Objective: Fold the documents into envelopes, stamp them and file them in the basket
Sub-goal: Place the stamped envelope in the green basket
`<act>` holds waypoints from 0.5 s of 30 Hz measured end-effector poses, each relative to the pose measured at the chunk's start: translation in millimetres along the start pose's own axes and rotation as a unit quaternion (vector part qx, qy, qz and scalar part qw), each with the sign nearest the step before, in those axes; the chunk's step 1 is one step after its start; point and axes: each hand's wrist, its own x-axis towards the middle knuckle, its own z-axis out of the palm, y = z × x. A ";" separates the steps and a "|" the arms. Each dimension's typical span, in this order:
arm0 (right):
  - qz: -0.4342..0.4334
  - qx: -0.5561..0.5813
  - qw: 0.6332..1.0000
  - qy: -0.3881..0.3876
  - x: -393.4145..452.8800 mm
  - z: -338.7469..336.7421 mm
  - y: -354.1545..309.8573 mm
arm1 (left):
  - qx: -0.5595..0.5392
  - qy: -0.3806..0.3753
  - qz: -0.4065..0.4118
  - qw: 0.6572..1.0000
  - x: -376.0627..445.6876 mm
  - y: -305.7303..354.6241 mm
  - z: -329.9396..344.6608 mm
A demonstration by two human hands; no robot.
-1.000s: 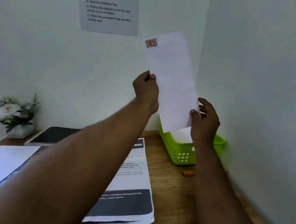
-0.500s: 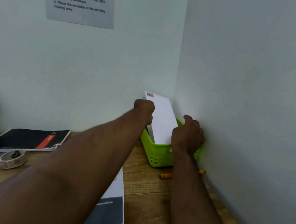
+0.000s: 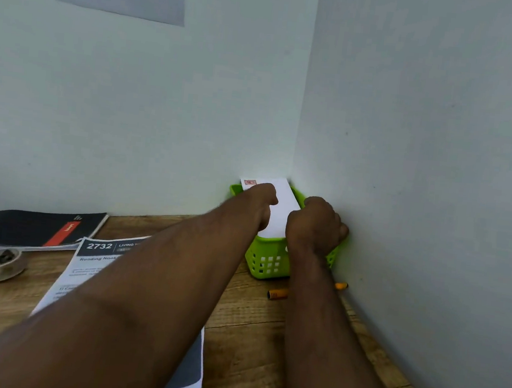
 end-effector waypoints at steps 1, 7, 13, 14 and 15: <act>0.000 -0.002 1.000 0.000 0.4 0.1 -0.2 | 0.016 -0.002 -0.009 1.000 -1.8 -0.4 -1.1; 0.001 -0.006 1.000 0.020 0.7 4.1 -3.2 | -0.086 0.002 0.055 0.995 -17.5 6.2 -14.3; -0.049 -0.029 0.991 0.117 -3.5 0.3 -10.2 | -0.174 0.001 0.161 0.972 -36.2 -6.4 -66.5; -0.085 -0.035 0.984 0.153 -5.9 -0.3 -15.2 | -0.140 0.016 0.174 0.975 -38.8 -15.6 -77.3; -0.129 -0.036 0.975 0.175 -11.5 -1.4 -23.6 | -0.083 0.040 0.189 0.978 -41.1 -25.5 -90.7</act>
